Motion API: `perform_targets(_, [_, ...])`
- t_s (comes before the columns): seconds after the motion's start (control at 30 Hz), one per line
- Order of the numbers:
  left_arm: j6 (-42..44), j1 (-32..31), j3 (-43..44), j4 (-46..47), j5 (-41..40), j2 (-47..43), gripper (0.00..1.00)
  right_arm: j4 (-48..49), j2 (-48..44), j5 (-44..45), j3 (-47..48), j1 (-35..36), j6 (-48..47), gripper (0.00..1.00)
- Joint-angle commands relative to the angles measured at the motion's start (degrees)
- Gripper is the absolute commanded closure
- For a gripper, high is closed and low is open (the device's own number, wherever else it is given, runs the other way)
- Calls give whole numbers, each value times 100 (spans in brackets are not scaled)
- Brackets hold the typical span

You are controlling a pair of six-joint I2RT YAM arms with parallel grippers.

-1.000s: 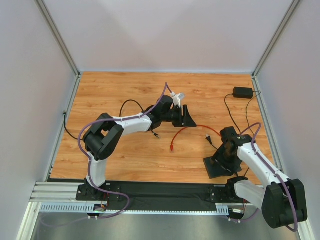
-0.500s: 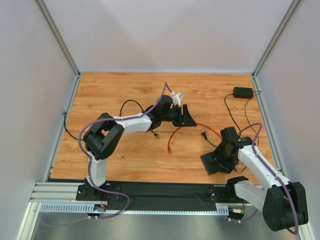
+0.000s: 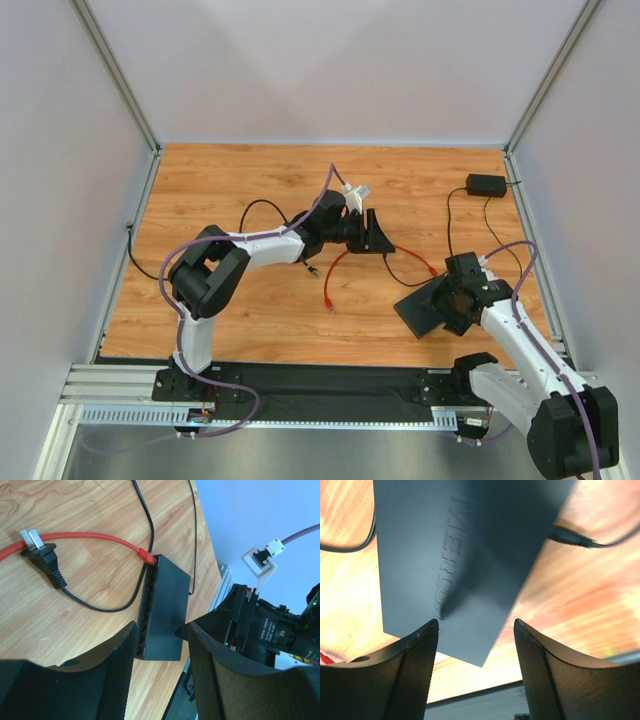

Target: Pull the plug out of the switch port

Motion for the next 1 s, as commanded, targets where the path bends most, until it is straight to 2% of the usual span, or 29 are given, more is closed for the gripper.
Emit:
perform_targets(0.0, [-163, -109, 173, 585, 182, 211, 47, -278, -177, 471, 544, -71, -159, 36])
perform_targets(0.13, [-620, -347, 523, 1111, 270, 756, 50, -33, 314, 674, 1169, -282, -695, 36])
perform_targets(0.3, [-1245, -549, 911, 1588, 244, 1521, 57, 274, 1175, 902, 1838, -782, -1284, 44])
perform_targets(0.47, [-894, -786, 1429, 456, -203, 1680, 57, 548, 1615, 806, 1918, -1431, -1495, 54])
perform_targets(0.5, [-850, -822, 1491, 306, -361, 1706, 57, 583, 1720, 806, 1892, -1512, -1531, 61])
perform_targets(0.53, [-780, -839, 1622, 44, -415, 1733, 57, 583, 1800, 780, 1865, -1582, -1635, 64])
perform_targets(0.63, [-823, -883, 1825, -205, -529, 1873, 57, 723, 2037, 648, 1725, -1741, -1881, 70])
perform_targets(0.8, [-902, -892, 2044, -354, -635, 2076, 57, 1267, 1915, 279, 1365, -1741, -2119, 70])
perform_targets(0.97, [-955, -892, 2247, -495, -652, 2260, 57, 1374, 1862, 59, 1311, -1741, -2234, 70])
